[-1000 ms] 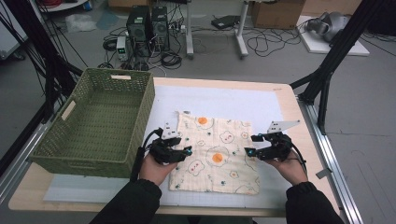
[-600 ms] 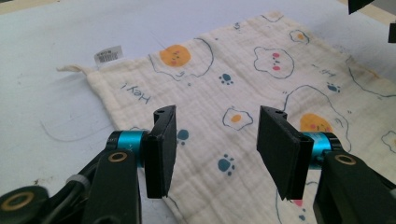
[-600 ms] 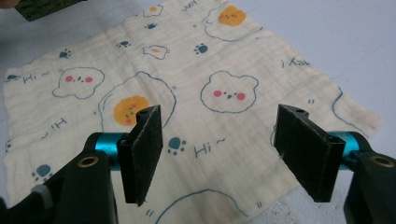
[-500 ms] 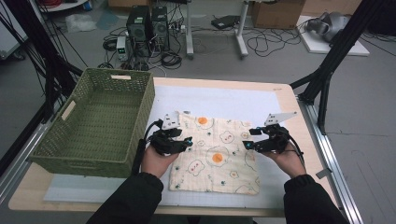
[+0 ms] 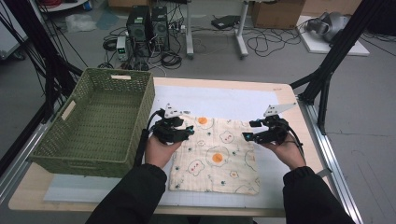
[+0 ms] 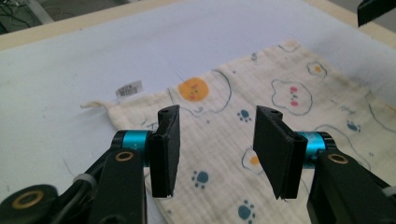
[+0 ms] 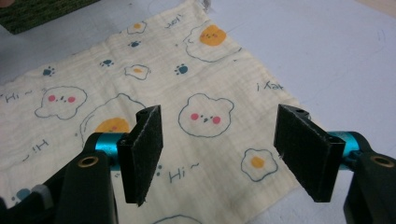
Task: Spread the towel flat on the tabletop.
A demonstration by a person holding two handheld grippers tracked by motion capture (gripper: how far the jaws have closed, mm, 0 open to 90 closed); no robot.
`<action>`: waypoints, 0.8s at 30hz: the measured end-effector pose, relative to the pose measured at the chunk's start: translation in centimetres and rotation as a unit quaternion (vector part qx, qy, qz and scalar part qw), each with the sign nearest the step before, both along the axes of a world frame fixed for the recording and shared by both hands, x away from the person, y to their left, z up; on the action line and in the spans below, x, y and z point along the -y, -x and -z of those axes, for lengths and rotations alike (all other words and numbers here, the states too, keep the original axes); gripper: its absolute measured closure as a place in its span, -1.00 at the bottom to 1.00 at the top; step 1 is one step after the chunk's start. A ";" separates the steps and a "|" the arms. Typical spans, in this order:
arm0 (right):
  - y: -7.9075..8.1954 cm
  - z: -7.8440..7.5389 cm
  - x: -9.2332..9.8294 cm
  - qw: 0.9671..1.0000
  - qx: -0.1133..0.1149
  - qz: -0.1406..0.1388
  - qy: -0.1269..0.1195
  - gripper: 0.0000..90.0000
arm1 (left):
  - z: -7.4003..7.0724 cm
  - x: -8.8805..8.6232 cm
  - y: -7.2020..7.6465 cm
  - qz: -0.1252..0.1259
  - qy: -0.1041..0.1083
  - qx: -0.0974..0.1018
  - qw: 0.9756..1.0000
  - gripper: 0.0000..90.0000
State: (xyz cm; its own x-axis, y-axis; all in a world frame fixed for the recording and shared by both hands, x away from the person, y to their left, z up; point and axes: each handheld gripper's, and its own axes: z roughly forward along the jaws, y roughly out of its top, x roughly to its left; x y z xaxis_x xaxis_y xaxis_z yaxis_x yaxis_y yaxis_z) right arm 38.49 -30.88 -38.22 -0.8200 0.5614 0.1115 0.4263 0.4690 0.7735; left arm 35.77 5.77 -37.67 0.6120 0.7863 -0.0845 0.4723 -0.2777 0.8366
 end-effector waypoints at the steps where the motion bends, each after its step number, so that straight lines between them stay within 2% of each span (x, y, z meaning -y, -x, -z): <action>1: -0.1 0.0 0.0 1.000 0.001 0.000 0.000 -0.28 | 0.0 0.0 -0.1 -0.002 -0.001 0.003 1.000 0.15; 6: -0.6 -0.1 0.4 1.000 0.001 0.007 -0.002 -0.28 | -0.2 0.0 -0.6 -0.009 0.004 0.004 1.000 0.16; 14: -1.1 0.3 0.8 1.000 0.001 0.018 -0.003 -0.28 | 0.6 -0.2 -1.6 -0.022 0.001 -0.009 1.000 0.19; 24: -1.7 0.9 1.1 1.000 -0.004 0.026 0.001 -0.28 | 1.2 -0.1 -2.1 -0.031 0.002 -0.012 0.999 0.21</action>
